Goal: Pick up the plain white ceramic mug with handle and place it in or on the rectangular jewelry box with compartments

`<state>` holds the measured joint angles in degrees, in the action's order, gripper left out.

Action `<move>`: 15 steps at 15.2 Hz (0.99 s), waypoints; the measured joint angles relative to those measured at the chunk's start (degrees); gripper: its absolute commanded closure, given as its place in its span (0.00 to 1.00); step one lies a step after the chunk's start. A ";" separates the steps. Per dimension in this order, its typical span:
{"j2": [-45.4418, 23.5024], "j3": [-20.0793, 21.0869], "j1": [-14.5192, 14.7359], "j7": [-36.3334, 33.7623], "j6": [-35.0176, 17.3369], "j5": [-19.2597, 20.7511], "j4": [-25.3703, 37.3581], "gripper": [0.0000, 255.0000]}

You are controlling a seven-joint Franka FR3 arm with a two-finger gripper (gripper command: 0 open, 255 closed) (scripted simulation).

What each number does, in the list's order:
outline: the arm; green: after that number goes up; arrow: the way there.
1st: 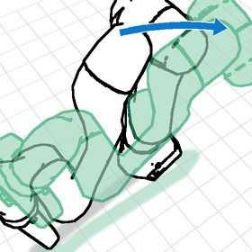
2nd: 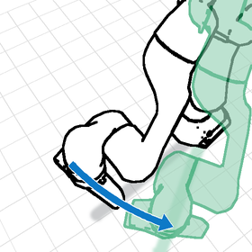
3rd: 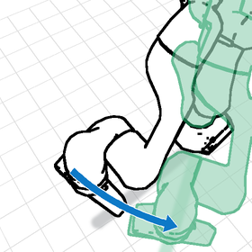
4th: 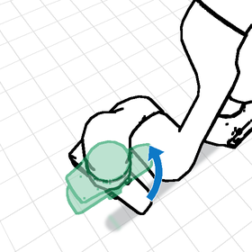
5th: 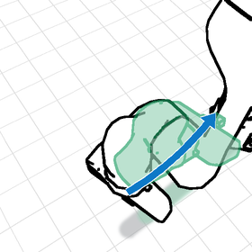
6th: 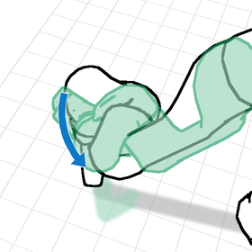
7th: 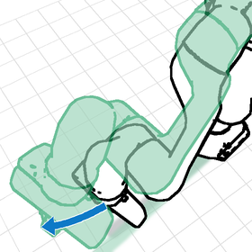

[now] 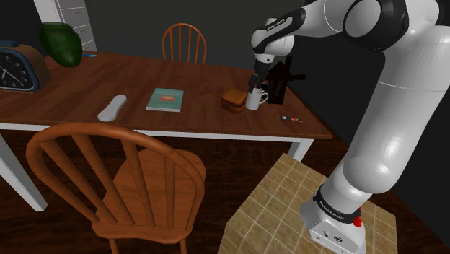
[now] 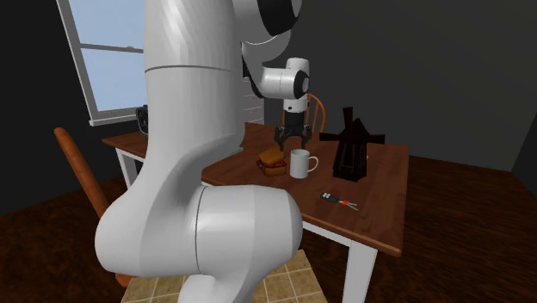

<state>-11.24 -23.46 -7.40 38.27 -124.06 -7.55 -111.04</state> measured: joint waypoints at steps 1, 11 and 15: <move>-0.47 0.06 -0.08 0.25 -0.73 -0.29 -0.30 0.00; -1.88 0.29 -0.28 0.88 -3.20 -1.16 -1.48 1.00; -1.88 0.29 -0.28 0.88 -3.20 -1.16 -1.48 1.00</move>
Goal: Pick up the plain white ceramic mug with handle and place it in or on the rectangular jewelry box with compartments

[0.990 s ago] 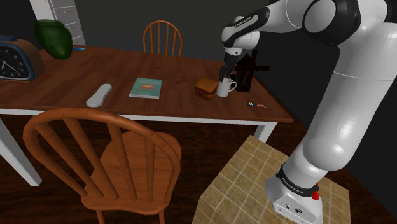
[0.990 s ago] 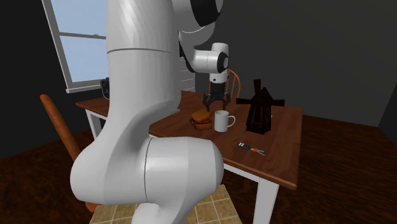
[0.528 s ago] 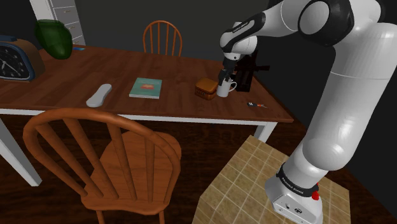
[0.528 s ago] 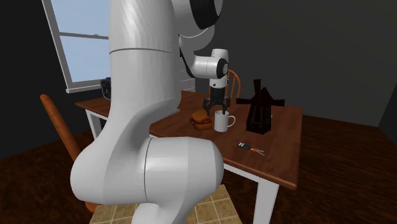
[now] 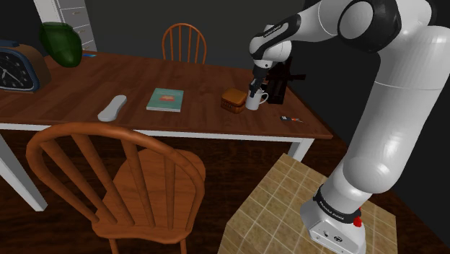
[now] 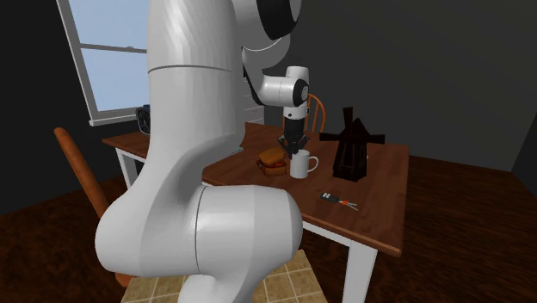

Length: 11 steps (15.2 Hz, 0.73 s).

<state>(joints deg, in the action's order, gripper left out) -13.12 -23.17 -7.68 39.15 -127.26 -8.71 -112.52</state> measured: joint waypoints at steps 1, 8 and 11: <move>0.02 0.01 0.01 0.00 0.00 0.00 0.01 1.00; 0.36 -0.07 0.03 -0.16 0.78 0.23 0.47 1.00; 1.50 -0.22 0.26 -0.75 2.60 0.93 1.28 1.00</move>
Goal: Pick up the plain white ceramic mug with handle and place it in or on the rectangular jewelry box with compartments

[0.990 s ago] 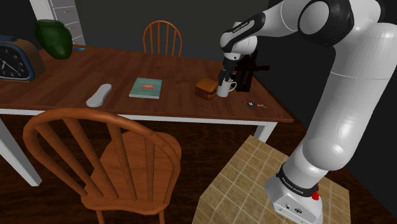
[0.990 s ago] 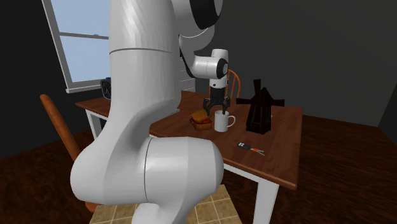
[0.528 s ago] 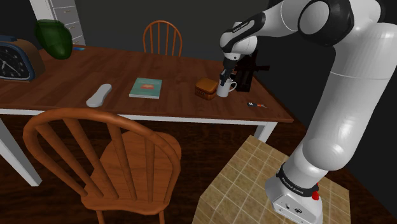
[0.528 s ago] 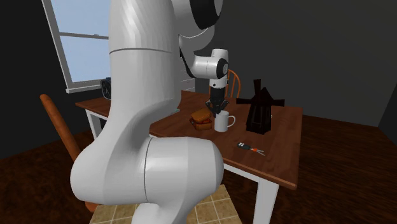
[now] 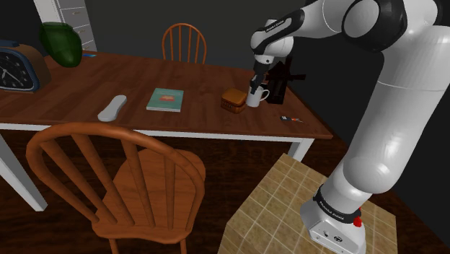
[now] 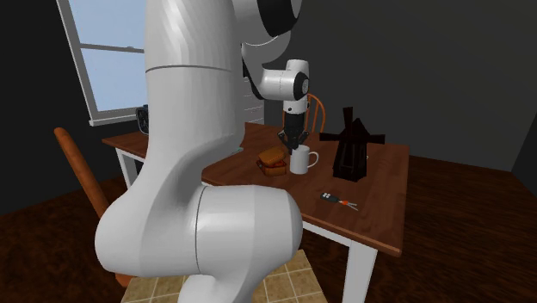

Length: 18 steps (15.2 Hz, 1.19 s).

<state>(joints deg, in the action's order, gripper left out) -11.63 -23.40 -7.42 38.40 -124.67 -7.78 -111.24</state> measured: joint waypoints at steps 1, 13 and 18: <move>0.43 -0.07 0.04 -0.15 0.78 0.24 0.40 1.00; 3.33 -0.47 0.28 -1.51 9.20 2.05 6.22 1.00; 4.19 -0.57 0.29 -1.86 12.70 2.55 8.95 1.00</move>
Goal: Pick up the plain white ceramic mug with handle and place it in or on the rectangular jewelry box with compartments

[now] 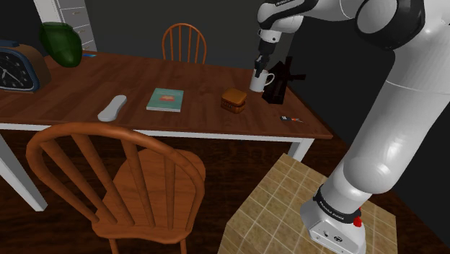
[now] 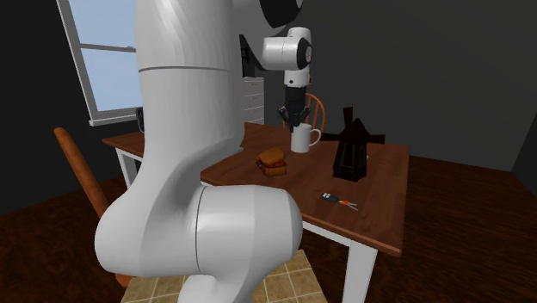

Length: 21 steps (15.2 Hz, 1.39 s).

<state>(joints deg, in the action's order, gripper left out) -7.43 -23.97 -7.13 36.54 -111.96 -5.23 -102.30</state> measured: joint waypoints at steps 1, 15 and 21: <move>0.19 -0.03 -0.01 -0.05 0.73 0.10 0.55 1.00; 0.00 2.01 2.71 -5.74 10.81 0.78 11.10 1.00; -1.12 4.10 5.49 -10.93 13.88 0.97 15.44 1.00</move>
<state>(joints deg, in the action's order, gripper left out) -8.55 -19.87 -1.64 25.61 -98.08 -4.26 -86.86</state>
